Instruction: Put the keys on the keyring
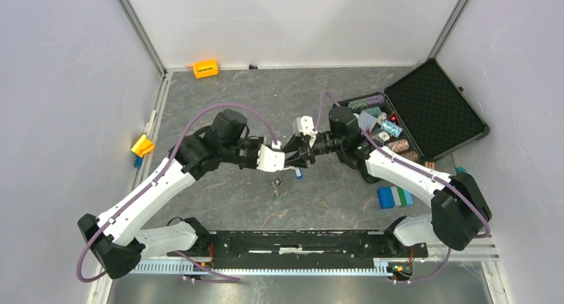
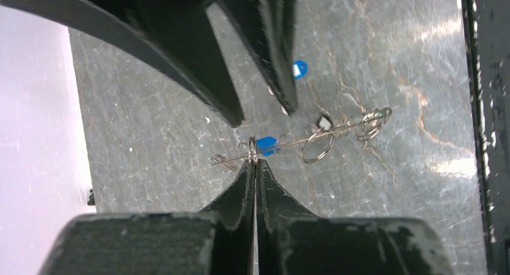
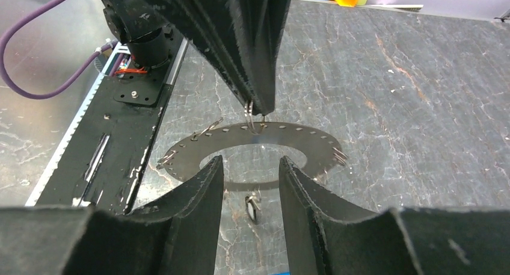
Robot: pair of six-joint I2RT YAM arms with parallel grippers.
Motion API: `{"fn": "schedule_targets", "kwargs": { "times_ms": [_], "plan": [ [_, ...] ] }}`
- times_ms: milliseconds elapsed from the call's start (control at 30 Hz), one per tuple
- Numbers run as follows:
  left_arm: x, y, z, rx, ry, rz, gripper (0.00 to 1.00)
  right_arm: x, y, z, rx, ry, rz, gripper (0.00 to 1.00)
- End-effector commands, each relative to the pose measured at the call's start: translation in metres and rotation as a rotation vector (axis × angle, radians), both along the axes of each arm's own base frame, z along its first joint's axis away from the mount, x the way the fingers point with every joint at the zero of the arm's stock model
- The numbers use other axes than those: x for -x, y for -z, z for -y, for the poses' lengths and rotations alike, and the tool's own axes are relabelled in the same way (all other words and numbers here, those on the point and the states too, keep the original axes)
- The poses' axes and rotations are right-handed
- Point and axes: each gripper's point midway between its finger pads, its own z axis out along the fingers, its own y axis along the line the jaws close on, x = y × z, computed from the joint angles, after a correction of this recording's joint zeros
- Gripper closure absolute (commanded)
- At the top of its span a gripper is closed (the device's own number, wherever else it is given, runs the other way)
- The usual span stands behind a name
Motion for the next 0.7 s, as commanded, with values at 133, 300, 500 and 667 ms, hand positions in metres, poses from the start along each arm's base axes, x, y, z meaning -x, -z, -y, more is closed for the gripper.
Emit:
{"fn": "schedule_targets", "kwargs": {
  "times_ms": [133,300,500,667],
  "plan": [
    [0.005,-0.026,0.015,0.094,-0.147,-0.212,0.98,-0.008,-0.017,-0.007,-0.020,0.015,0.032,0.56],
    [0.005,-0.021,0.017,0.072,-0.184,-0.275,0.98,-0.011,-0.019,-0.006,-0.013,0.034,0.048,0.57],
    [0.008,-0.020,0.022,0.090,-0.194,-0.321,0.98,-0.007,-0.021,-0.008,-0.027,0.009,0.031,0.60],
    [0.008,-0.019,0.026,0.116,-0.202,-0.336,0.98,-0.001,-0.020,-0.009,-0.048,-0.014,-0.001,0.64]
  ]
}}
